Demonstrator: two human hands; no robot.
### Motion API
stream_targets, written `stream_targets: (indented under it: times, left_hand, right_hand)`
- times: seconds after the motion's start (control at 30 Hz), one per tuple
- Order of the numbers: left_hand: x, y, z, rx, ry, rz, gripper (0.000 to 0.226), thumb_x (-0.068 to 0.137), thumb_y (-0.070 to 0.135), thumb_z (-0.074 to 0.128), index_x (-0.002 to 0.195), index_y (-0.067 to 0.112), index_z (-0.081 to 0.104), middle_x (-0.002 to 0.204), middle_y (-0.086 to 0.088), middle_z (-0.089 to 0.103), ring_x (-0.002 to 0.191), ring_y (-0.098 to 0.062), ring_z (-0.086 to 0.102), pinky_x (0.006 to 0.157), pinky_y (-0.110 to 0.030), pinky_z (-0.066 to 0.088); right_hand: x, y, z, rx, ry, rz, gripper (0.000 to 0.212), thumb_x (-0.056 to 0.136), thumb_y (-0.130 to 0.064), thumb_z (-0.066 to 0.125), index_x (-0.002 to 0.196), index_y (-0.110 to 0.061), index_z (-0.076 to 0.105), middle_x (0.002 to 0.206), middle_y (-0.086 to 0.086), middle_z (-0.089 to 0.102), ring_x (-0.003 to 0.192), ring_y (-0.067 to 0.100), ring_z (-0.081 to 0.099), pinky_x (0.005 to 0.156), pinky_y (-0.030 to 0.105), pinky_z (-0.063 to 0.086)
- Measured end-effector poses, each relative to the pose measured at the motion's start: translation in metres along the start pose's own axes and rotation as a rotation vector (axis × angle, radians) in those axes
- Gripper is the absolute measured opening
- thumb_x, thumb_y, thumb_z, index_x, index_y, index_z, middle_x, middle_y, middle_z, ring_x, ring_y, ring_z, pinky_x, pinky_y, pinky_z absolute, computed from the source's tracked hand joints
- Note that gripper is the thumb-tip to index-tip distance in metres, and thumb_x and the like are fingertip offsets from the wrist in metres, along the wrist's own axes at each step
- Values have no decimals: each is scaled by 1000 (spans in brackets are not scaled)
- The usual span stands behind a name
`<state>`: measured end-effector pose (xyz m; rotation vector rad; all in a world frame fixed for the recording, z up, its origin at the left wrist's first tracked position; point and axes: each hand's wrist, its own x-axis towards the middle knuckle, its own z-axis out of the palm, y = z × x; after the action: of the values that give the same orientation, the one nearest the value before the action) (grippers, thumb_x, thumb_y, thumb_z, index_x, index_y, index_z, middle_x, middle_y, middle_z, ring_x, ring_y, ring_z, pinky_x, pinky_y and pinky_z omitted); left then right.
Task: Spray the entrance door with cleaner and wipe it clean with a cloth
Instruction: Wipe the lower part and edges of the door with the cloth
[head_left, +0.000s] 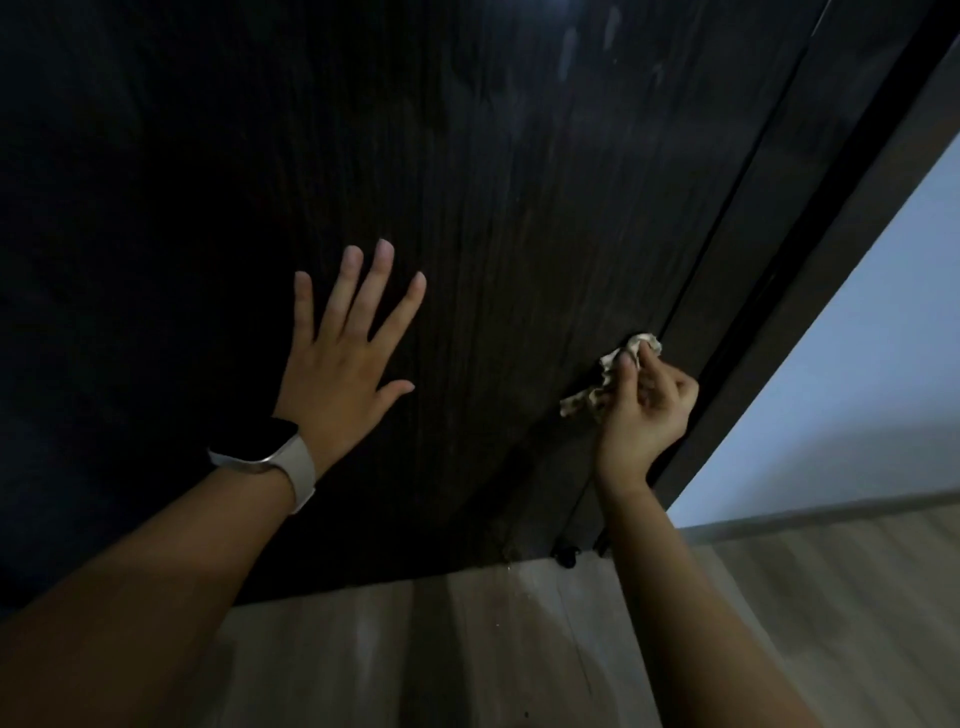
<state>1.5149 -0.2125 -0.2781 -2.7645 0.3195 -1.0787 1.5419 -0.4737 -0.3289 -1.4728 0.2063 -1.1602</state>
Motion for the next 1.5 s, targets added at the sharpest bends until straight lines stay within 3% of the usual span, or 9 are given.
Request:
stream_targets:
  times: [0.17,0.27,0.53,0.73,0.9,1.07,1.2,1.33,1.5]
  left_hand:
    - [1,-3,2,-6,12,18,122,68,46,81,154,26,-3,157,-4,-29,144,-26,-27,112,-49,-24]
    - [1,-3,2,-2,19,19,120,68,45,81,154,25,1,159,-5,-24,144,-25,-28,112,-47,-26]
    - [2,-4,2,-15,25,16,117,68,43,81,155,22,6,160,-11,-8,144,-25,-28,112,-46,-26]
    - [2,-3,1,-34,20,17,119,66,42,83,155,22,5,159,-8,-20,145,-25,-27,112,-46,-26]
    - [2,-3,2,-45,22,22,119,67,42,82,155,22,5,157,-4,-28,145,-25,-27,112,-46,-26]
    - [2,-4,2,-45,20,15,119,67,42,83,155,23,6,157,-2,-29,145,-25,-26,111,-45,-28]
    - [1,-4,1,-35,10,11,118,68,42,82,155,22,6,157,-3,-28,145,-25,-26,111,-45,-28]
    - [2,-4,0,-23,-3,11,120,69,42,82,155,25,-1,156,-3,-32,144,-26,-28,111,-46,-27]
    - [1,-6,1,0,-3,26,121,70,45,79,154,26,-5,159,-4,-25,144,-25,-28,111,-48,-26]
  right_hand:
    - [-42,64,-11,-41,91,383,21,78,5,74,99,6,70,91,14,63,71,-10,57,74,6,45]
    - [-78,87,-29,-33,1,700,26,79,5,73,104,3,71,105,24,70,83,8,63,78,15,50]
    - [-40,36,3,24,113,338,26,81,-3,74,106,-7,71,90,-1,53,77,1,57,80,11,47]
    - [-72,83,-24,-63,-34,746,14,77,-12,79,86,-21,73,100,10,68,90,17,66,98,43,51]
    - [-15,37,-26,8,141,404,26,83,-8,73,108,-13,69,93,-1,56,83,8,57,85,17,47]
    - [11,14,-6,22,66,157,20,86,-10,71,106,-6,72,89,-7,45,82,5,53,84,9,44]
    - [-21,50,-20,-95,23,372,19,87,-9,70,103,1,71,90,-4,46,80,7,54,77,2,40]
    - [-51,74,-49,-164,57,665,10,87,-15,71,94,-9,68,97,3,55,98,22,59,90,20,41]
    - [-89,48,-32,-128,-19,467,18,85,-7,71,102,-14,71,97,7,50,79,6,54,89,22,49]
